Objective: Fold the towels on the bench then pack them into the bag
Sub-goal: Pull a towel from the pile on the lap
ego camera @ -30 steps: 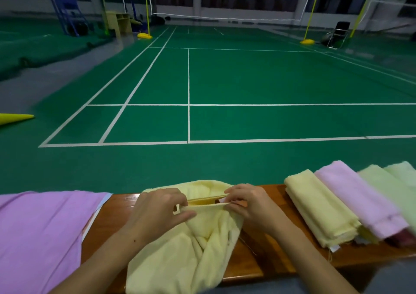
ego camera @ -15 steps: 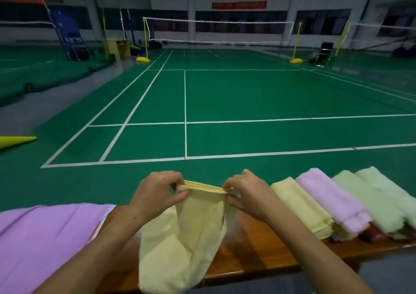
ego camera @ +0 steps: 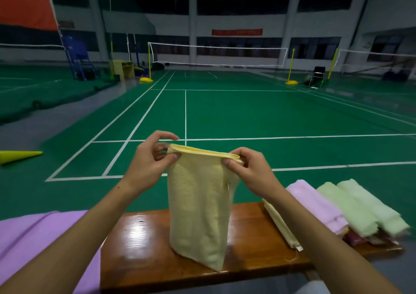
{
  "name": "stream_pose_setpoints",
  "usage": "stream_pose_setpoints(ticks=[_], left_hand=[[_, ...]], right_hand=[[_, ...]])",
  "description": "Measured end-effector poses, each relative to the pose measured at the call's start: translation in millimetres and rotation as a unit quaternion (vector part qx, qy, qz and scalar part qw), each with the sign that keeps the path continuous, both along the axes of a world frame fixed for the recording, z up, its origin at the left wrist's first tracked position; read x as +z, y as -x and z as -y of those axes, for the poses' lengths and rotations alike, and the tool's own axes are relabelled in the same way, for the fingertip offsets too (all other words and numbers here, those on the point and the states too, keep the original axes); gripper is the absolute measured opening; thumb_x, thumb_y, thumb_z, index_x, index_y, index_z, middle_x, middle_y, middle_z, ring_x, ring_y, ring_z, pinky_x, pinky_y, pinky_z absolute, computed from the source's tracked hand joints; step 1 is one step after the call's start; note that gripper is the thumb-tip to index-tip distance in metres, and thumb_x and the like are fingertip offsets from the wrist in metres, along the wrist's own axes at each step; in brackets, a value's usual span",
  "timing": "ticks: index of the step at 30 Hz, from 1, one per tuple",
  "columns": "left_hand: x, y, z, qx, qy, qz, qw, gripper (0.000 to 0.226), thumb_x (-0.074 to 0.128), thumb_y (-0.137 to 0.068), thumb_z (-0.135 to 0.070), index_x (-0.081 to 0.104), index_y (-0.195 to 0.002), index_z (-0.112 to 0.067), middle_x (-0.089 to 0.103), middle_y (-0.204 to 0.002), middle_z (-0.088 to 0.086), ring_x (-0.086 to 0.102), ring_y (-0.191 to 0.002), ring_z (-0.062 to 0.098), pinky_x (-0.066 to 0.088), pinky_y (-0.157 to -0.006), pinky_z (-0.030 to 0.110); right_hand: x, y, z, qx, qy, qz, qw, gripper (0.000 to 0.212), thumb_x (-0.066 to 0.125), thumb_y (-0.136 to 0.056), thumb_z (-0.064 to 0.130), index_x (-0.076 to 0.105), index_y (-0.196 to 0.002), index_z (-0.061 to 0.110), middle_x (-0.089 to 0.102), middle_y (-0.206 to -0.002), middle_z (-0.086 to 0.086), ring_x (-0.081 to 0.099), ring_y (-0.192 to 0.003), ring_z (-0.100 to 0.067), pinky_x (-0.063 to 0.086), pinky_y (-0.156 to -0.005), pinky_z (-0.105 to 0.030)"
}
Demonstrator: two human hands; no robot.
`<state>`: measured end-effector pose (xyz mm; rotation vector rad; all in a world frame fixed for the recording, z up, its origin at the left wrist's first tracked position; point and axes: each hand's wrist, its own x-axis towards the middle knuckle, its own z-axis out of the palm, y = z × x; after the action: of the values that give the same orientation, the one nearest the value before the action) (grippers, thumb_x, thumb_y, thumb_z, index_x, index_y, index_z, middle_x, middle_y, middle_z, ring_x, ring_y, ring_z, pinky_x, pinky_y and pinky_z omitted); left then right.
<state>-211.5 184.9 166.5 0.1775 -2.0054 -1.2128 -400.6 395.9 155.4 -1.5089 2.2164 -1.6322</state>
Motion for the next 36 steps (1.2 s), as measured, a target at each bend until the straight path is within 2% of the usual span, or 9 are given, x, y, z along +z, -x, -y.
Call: stream_pose_setpoints(ticks=[5,11,15,19,22,26,28,32,36], left_hand=[[19,-20,-17,-0.015,-0.025,-0.022,0.999,0.023,0.074,-0.092,0.000,0.075,-0.111,-0.012,0.079,-0.103,0.005,0.073,-0.097,0.016,0.058,-0.082,0.024],[34,-27,-29,-0.029,-0.033,-0.046,0.998,0.018,0.072,-0.093,-0.003,0.074,-0.111,-0.006,0.078,-0.100,0.010,0.073,-0.089,0.019,0.062,-0.073,0.034],[21,-10,-18,-0.024,-0.045,-0.018,0.999,0.019,0.070,-0.095,-0.002,0.072,-0.114,-0.006,0.078,-0.097,0.007,0.071,-0.079,0.016,0.061,-0.065,0.032],[-32,26,17,0.006,-0.066,0.061,0.996,0.017,0.068,-0.097,-0.002,0.070,-0.111,-0.010,0.077,-0.091,0.005,0.069,-0.071,0.013,0.054,-0.058,0.029],[-95,61,50,0.040,-0.070,0.136,0.987,0.016,0.068,-0.097,0.000,0.068,-0.104,-0.015,0.075,-0.086,0.014,0.064,-0.067,0.018,0.053,-0.057,0.034],[-181,108,87,0.113,-0.094,0.224,0.963,0.022,0.066,-0.097,-0.002,0.066,-0.092,-0.024,0.072,-0.088,0.007,0.065,-0.077,0.026,0.055,-0.067,0.039],[-212,125,102,0.142,-0.100,0.261,0.950,0.022,0.067,-0.097,-0.006,0.066,-0.090,-0.028,0.071,-0.090,0.002,0.067,-0.082,0.028,0.059,-0.074,0.045],[-242,139,116,0.149,-0.062,0.311,0.936,0.016,0.072,-0.094,-0.013,0.066,-0.097,-0.028,0.068,-0.092,-0.004,0.067,-0.089,0.022,0.058,-0.082,0.043],[-244,131,114,0.144,0.003,0.313,0.939,0.021,0.075,-0.091,-0.013,0.066,-0.103,-0.027,0.067,-0.104,-0.008,0.065,-0.084,0.015,0.053,-0.082,0.034]], right_hand=[[23,-14,-20,-0.004,0.059,-0.012,0.998,0.012,0.082,-0.091,0.024,0.074,-0.093,0.014,0.068,-0.074,0.010,0.055,-0.063,-0.001,0.042,-0.058,-0.019],[35,-19,-30,0.017,0.086,0.022,0.996,0.016,0.081,-0.092,0.029,0.075,-0.096,0.015,0.073,-0.080,-0.004,0.061,-0.068,-0.012,0.050,-0.061,-0.032],[16,3,-10,0.016,0.061,0.065,0.996,0.015,0.081,-0.091,0.027,0.075,-0.094,0.014,0.069,-0.074,-0.004,0.057,-0.065,-0.012,0.045,-0.059,-0.030],[-33,36,27,-0.002,-0.030,0.118,0.993,0.019,0.079,-0.093,0.028,0.074,-0.098,0.010,0.075,-0.085,-0.012,0.064,-0.069,-0.012,0.052,-0.063,-0.030],[-92,67,66,-0.033,-0.115,0.137,0.983,0.018,0.078,-0.093,0.027,0.074,-0.094,0.009,0.069,-0.076,-0.001,0.058,-0.062,-0.004,0.047,-0.058,-0.020],[-167,104,116,-0.062,-0.201,0.150,0.966,0.012,0.076,-0.093,0.023,0.076,-0.098,0.012,0.075,-0.091,-0.003,0.066,-0.081,-0.013,0.056,-0.079,-0.037],[-191,114,129,-0.070,-0.224,0.158,0.959,0.009,0.072,-0.095,0.022,0.076,-0.099,0.015,0.074,-0.094,0.002,0.068,-0.089,-0.014,0.057,-0.082,-0.035],[-216,129,136,-0.083,-0.263,0.127,0.953,0.011,0.068,-0.098,0.022,0.075,-0.106,0.017,0.068,-0.094,0.009,0.063,-0.089,-0.009,0.047,-0.077,-0.023],[-222,135,125,-0.094,-0.273,0.111,0.951,0.015,0.069,-0.099,0.021,0.072,-0.113,0.017,0.070,-0.107,0.005,0.065,-0.101,-0.013,0.052,-0.079,-0.023]])
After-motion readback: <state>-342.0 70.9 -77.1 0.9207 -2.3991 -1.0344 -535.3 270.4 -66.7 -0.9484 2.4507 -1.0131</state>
